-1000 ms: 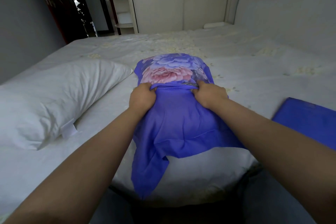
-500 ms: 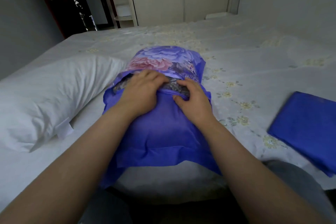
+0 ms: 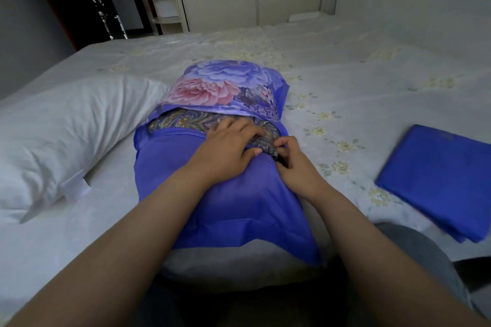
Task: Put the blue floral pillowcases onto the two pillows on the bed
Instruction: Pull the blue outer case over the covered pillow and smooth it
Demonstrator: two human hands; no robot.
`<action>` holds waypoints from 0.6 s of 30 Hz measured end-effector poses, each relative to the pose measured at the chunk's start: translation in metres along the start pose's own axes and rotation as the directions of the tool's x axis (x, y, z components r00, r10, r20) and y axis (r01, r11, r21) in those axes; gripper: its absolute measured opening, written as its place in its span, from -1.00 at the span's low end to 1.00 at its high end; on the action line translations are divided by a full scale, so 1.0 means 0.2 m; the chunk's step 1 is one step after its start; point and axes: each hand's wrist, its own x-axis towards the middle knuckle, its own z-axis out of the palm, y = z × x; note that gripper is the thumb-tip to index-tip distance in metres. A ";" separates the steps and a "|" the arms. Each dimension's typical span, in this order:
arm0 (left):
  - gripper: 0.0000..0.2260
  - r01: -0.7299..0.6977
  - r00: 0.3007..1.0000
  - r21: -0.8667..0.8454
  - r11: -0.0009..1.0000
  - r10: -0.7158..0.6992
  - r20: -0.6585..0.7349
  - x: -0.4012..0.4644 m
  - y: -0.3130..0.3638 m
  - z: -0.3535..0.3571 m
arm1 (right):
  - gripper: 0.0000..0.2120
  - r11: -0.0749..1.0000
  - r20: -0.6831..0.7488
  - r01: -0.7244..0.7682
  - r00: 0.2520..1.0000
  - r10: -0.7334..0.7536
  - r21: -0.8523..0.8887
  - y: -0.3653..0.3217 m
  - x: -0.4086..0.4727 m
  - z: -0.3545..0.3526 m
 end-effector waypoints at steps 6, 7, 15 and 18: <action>-0.56 -0.027 0.999 0.065 0.998 0.025 0.033 -0.04 -0.03 0.07 | -0.69 0.736 0.382 0.147 0.910 0.161 -0.660 -0.18 0.07 -0.10; -0.47 0.009 0.997 0.088 0.996 -0.016 0.074 -0.04 -0.03 0.07 | -0.66 0.670 0.429 0.190 0.879 0.209 -0.717 -0.23 0.09 -0.13; -0.54 0.211 0.914 0.084 0.974 -0.227 0.337 -0.01 -0.04 -0.01 | -0.53 0.604 0.572 0.297 0.749 0.333 -0.740 -0.44 0.26 -0.28; -0.60 0.226 0.904 0.061 0.972 -0.232 0.360 0.00 -0.05 -0.02 | -0.44 0.645 0.548 0.230 0.760 0.349 -0.729 -0.43 0.32 -0.29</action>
